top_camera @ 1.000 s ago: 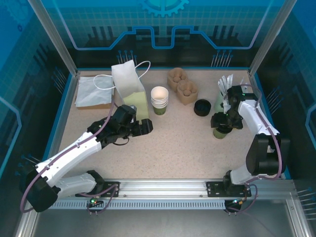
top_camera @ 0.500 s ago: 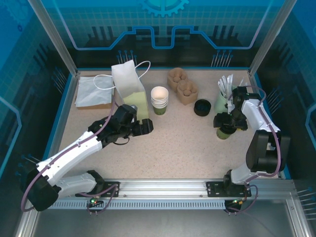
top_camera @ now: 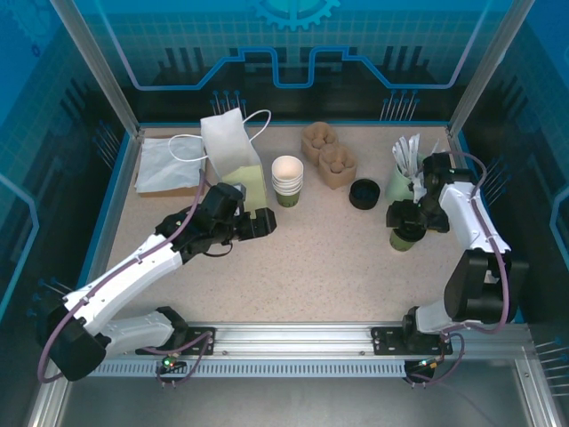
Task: Pack the takeout coffee
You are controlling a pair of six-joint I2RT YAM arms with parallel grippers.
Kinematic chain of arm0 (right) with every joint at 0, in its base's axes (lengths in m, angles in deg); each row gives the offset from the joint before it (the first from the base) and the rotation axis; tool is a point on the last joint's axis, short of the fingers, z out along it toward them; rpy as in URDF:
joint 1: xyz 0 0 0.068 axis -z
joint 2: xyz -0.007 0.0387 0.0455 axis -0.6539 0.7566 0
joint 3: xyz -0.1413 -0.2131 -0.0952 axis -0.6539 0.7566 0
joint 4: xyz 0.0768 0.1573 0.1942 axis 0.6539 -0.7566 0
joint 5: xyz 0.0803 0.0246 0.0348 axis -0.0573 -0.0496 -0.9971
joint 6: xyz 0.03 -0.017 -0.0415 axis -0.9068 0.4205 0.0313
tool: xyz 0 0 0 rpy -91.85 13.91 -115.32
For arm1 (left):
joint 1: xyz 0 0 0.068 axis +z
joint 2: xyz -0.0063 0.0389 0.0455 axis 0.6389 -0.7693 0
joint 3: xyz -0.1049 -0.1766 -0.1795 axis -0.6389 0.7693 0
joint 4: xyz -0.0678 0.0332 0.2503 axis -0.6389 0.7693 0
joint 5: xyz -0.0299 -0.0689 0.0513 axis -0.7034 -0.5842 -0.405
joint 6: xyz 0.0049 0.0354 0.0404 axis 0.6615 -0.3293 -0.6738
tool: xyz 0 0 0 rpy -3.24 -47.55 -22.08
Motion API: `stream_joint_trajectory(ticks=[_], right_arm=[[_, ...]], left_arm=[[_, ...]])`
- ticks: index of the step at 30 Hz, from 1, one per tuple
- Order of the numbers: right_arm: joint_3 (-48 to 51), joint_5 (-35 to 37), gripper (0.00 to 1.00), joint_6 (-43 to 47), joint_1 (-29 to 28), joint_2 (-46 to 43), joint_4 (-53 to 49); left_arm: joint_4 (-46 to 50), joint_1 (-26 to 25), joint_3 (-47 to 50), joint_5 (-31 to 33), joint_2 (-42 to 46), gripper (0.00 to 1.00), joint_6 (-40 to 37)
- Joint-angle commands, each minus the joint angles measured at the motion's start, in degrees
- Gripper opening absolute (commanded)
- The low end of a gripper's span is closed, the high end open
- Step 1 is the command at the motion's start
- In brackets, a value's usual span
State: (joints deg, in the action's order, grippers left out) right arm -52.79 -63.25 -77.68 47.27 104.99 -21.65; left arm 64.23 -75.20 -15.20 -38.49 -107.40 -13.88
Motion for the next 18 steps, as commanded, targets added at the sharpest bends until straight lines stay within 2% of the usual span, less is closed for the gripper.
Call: stream_joint_trajectory(ticks=[1,8,12,18], right_arm=[[-2.1,0.7,1.00,-1.1,0.7,-1.8,-2.9],[-6.4,2.7,1.00,-1.6,0.7,-6.1,-5.6],[-9.6,0.2,0.98,-1.4,-0.5,-9.9,-5.7],[-12.9,-5.3,0.92,-0.9,-5.5,-15.4,-4.3]], left_arm=[[1.4,0.7,-1.8,-1.2,0.2,0.98,-1.6],[2.0,1.5,-2.7,-1.5,1.6,0.99,-1.8],[2.6,2.2,-3.6,-1.7,3.3,0.99,-1.8],[4.2,2.8,-5.5,-1.7,5.5,0.99,-1.9]])
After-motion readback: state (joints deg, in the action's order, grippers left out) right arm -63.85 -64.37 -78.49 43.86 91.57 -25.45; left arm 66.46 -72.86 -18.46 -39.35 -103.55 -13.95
